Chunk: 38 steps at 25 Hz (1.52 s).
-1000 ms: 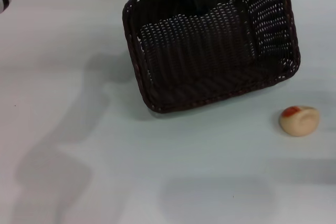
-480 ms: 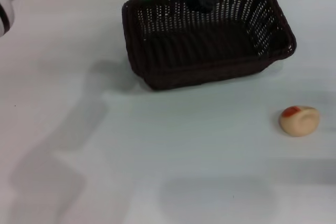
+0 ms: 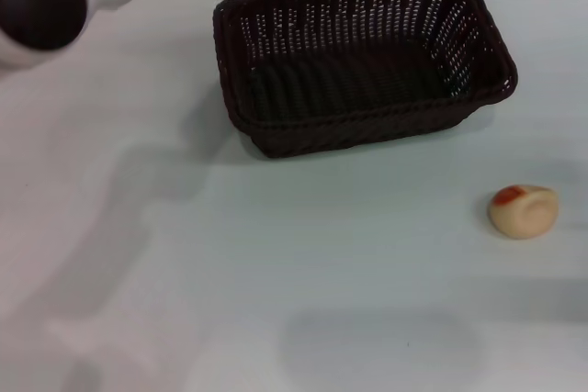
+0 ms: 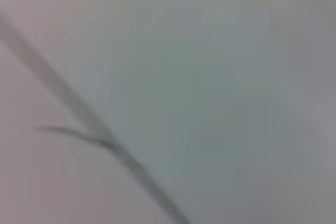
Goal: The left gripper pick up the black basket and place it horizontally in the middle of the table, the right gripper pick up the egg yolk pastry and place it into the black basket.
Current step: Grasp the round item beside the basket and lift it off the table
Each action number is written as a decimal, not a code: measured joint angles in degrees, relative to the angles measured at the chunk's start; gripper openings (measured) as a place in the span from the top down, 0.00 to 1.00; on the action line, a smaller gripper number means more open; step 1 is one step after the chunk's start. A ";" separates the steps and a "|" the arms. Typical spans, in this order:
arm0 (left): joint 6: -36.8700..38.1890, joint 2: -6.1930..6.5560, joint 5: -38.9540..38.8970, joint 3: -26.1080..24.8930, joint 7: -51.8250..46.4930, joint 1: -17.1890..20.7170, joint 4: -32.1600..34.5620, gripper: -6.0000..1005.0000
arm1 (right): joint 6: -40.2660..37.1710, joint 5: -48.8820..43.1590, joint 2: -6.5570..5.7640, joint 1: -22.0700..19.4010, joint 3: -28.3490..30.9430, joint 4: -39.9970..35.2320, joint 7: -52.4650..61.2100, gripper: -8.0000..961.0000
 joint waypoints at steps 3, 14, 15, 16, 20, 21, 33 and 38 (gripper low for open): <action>10.24 0.07 -2.99 2.69 -0.36 4.85 -3.40 0.19 | -0.95 0.27 0.17 0.09 0.28 0.31 0.00 0.28; 55.32 0.41 17.36 17.42 -36.08 21.38 -0.26 0.19 | -5.00 0.39 0.34 0.83 0.01 3.35 0.77 0.28; 55.32 0.41 17.36 17.42 -36.08 21.38 -0.26 0.19 | -5.30 0.38 0.34 0.85 0.04 3.58 0.81 0.28; 57.26 0.31 19.43 17.55 -38.89 22.29 1.52 0.19 | -5.67 0.32 0.34 0.83 0.04 3.73 0.86 0.28; 60.47 0.43 22.94 17.73 -50.67 25.76 7.51 0.19 | -8.05 0.10 0.27 0.68 -0.04 5.49 0.97 0.28; 61.16 0.53 23.72 17.65 -55.07 26.25 9.64 0.19 | -8.49 0.09 0.24 0.69 -0.05 5.93 0.97 0.28; 69.31 0.37 26.44 13.62 -73.12 26.22 31.59 0.19 | -11.49 -6.26 0.34 0.26 -0.26 6.73 0.73 0.28; 72.38 0.46 26.56 12.02 -73.72 27.75 33.21 0.19 | -12.56 -9.88 0.37 0.60 -0.27 8.87 0.71 0.28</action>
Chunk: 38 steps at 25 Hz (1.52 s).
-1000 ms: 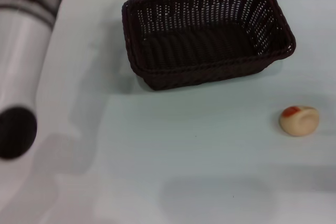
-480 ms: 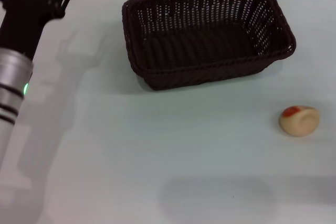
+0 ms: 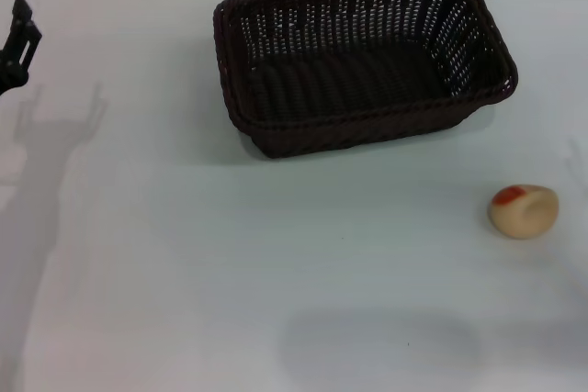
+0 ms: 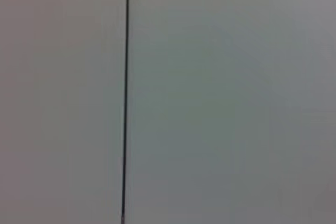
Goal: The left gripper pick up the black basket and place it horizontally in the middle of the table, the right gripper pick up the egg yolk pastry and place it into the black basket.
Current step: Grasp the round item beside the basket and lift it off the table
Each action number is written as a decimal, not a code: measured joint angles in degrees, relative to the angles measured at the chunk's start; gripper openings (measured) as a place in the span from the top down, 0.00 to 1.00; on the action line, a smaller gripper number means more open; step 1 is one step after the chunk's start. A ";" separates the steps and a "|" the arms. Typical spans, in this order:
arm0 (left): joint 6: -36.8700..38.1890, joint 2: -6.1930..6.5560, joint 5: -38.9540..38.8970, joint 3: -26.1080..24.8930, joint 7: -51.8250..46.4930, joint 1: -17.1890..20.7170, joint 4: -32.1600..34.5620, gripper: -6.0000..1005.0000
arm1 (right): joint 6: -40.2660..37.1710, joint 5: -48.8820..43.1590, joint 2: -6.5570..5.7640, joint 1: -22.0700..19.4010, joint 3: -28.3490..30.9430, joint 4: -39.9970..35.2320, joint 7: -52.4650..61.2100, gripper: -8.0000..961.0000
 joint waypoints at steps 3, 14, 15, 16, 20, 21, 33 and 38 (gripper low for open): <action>-0.05 -0.17 -0.02 -0.21 -0.21 -0.72 1.94 0.19 | -0.24 -0.77 0.03 0.29 -0.06 2.15 -0.03 0.28; -0.76 -0.38 -0.03 -0.29 -0.41 -3.99 5.70 0.19 | 3.65 -11.40 0.09 0.95 -0.16 7.55 0.00 0.28; -0.80 -0.41 -0.03 -0.30 -0.43 -4.17 5.95 0.19 | 4.51 -12.41 0.11 1.04 -0.15 7.89 0.00 0.28; -0.86 -0.46 -0.03 -0.31 -0.45 -4.32 6.21 0.19 | 5.98 -13.81 0.14 1.14 -0.16 8.44 0.09 0.28; -1.00 -0.47 -0.04 -0.33 -0.49 -4.51 6.25 0.19 | 7.25 -15.53 0.14 1.21 -0.14 9.45 -0.10 0.29; -1.04 -0.47 -0.05 -0.33 -0.52 -4.54 6.25 0.19 | 7.27 -16.06 0.14 1.09 -0.09 9.71 -0.22 0.29; -1.09 -0.58 -0.11 -0.31 -1.41 -4.72 6.31 0.19 | 3.76 -16.38 0.07 0.94 2.99 15.27 -6.96 0.30; -1.70 -0.52 -0.12 -0.33 -1.91 -4.91 6.31 0.19 | 4.55 -16.26 0.04 1.18 3.70 15.62 -7.08 0.30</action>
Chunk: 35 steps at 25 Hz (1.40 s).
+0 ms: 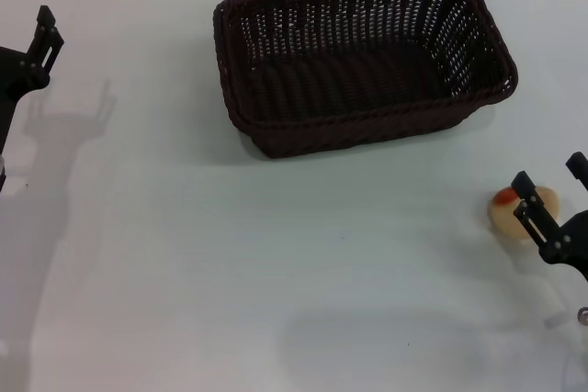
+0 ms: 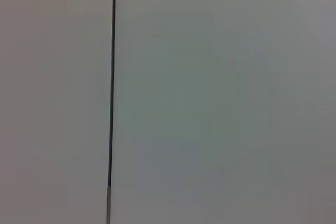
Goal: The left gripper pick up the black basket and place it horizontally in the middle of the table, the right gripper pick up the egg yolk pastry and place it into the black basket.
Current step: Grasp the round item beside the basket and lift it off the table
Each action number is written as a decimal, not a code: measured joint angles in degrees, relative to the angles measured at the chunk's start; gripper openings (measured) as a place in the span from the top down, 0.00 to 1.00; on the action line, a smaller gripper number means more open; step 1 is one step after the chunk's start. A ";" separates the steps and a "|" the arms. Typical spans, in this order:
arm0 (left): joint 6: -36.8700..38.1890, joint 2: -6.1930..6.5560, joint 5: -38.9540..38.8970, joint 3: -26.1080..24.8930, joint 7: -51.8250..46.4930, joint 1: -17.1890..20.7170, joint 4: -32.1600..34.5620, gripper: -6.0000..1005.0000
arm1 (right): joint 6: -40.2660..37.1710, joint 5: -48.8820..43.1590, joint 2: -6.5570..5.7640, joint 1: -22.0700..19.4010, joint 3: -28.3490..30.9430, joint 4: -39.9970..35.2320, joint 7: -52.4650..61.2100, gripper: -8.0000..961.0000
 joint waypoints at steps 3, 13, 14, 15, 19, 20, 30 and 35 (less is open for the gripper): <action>-0.12 0.03 0.00 0.00 -0.12 -0.21 0.00 0.19 | 0.77 0.01 -0.06 0.07 0.78 0.00 0.08 0.30; -0.25 0.04 0.00 0.00 -0.12 -0.46 -0.29 0.19 | 5.88 0.00 -0.07 0.21 2.40 -0.11 1.20 0.31; -0.25 0.05 0.00 0.00 -0.12 -0.50 -0.33 0.19 | 5.88 0.00 -0.07 0.21 2.40 -0.11 1.20 0.31; -0.25 0.05 0.00 0.00 -0.12 -0.54 -0.36 0.19 | 6.35 0.01 -0.07 0.35 2.40 -0.12 1.46 0.31; -0.25 0.05 0.00 0.02 -0.12 -0.56 -0.46 0.19 | 8.23 -0.01 -0.17 0.98 2.40 -0.30 2.92 0.32; -0.25 0.05 0.00 0.04 -0.12 -0.56 -0.49 0.19 | 8.39 -0.06 -0.19 1.11 2.39 -0.31 3.04 0.32; 0.04 0.18 0.01 0.29 -0.11 -0.48 -1.14 0.19 | 9.64 0.08 -0.39 1.88 2.39 0.03 6.73 0.32; 0.14 0.22 0.09 0.36 -0.11 -0.45 -1.34 0.19 | 11.00 0.12 -0.42 2.06 2.39 -0.26 7.64 0.48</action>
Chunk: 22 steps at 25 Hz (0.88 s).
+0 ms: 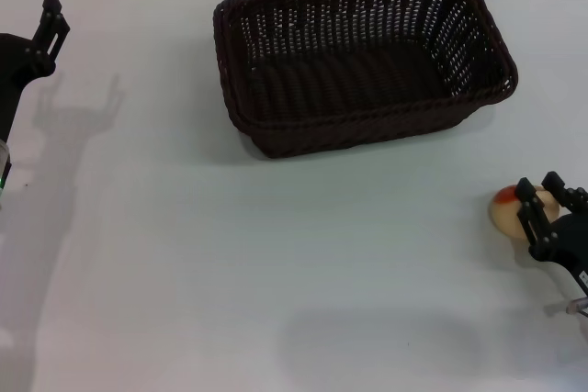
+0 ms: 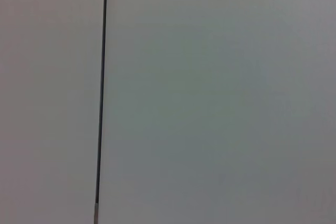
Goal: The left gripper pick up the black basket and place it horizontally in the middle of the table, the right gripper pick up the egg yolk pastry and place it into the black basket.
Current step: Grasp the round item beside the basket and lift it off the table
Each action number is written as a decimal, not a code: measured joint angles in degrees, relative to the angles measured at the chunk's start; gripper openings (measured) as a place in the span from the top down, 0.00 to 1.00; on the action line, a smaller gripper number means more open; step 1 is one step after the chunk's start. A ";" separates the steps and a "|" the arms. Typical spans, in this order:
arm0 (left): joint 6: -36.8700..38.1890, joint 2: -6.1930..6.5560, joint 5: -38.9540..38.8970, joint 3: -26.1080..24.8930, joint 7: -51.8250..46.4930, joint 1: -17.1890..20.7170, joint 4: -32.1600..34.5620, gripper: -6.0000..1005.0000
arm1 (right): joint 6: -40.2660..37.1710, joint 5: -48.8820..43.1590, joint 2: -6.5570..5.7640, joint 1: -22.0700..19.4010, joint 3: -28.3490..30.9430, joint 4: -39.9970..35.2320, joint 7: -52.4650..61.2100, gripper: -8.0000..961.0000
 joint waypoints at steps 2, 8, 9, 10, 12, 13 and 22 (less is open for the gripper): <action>0.03 0.00 0.07 0.03 0.00 -0.02 0.00 0.19 | 0.22 0.00 0.01 0.02 0.02 -0.08 -0.09 0.55; 0.06 0.00 0.22 0.06 0.00 0.00 -0.33 0.19 | 0.09 -0.01 0.10 0.02 0.09 -0.18 -0.28 0.74; 0.07 0.00 0.27 0.07 0.00 0.03 -0.42 0.19 | 0.03 -0.07 0.10 0.02 0.10 -0.19 -0.29 0.77; 0.07 0.00 0.31 0.08 0.00 0.08 -0.53 0.19 | -0.02 -0.16 0.11 0.02 0.10 -0.19 -0.32 0.80; 0.10 0.01 0.35 0.08 0.00 0.11 -0.61 0.19 | -0.23 -0.22 0.12 0.02 0.09 -0.19 -0.41 0.84; 0.11 0.03 0.35 0.08 0.00 0.13 -0.61 0.19 | -0.54 -0.23 0.13 0.02 0.10 -0.19 -0.46 0.86; 0.23 0.09 0.36 0.07 0.00 -0.01 -0.69 0.19 | -8.08 -0.81 0.26 0.03 -0.27 0.23 -0.47 0.95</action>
